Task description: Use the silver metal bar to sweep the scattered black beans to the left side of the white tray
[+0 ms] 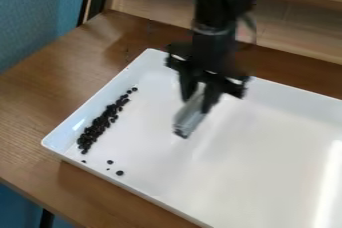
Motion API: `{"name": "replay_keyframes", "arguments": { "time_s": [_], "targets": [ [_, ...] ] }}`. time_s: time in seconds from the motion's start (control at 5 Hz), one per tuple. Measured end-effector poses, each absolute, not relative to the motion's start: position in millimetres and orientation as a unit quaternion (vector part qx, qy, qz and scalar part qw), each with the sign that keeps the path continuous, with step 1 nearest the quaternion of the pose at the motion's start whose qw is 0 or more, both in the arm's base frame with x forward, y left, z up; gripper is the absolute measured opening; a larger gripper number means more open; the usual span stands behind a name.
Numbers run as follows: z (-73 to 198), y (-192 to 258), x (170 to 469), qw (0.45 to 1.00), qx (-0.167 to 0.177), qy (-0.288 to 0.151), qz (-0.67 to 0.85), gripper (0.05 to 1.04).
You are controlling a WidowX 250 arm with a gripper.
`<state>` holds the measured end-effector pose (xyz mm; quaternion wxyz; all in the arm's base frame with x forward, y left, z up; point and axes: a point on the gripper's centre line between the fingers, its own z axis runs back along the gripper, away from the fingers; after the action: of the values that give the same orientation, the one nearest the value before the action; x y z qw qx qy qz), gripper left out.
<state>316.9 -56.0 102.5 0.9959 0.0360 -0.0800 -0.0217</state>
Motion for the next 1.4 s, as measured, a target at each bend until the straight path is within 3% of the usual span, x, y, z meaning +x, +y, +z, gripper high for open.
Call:
{"name": "replay_keyframes", "arguments": {
  "time_s": [0.4,0.6,1.0,1.4],
  "targets": [
    [95,-134,326,0.997,-0.004,-0.070,-0.025,0.370],
    [80,-138,326,0.998,0.007,-0.055,-0.015,0.370],
    [47,-95,333,0.999,0.028,-0.035,0.028,0.370],
    [43,-62,339,0.997,0.039,-0.040,0.056,0.370]
  ]
}}
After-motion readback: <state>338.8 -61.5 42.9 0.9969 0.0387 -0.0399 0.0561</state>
